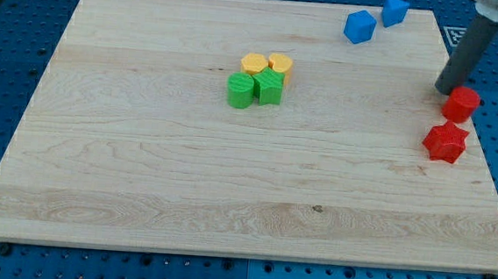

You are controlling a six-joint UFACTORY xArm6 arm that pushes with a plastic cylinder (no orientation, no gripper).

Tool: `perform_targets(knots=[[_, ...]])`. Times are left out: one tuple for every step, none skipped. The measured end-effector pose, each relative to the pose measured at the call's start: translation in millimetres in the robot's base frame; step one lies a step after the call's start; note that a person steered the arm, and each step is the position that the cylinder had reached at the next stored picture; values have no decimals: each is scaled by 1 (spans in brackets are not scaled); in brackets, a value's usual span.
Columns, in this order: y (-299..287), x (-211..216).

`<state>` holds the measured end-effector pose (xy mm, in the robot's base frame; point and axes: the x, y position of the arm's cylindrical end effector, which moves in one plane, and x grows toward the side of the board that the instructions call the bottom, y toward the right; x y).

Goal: Push the red circle into the red star

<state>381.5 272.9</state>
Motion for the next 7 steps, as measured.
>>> perform_targets(knots=[[-9, -32], [20, -46], [33, -12], [9, 34], [-40, 48], [-47, 13], [-20, 8]])
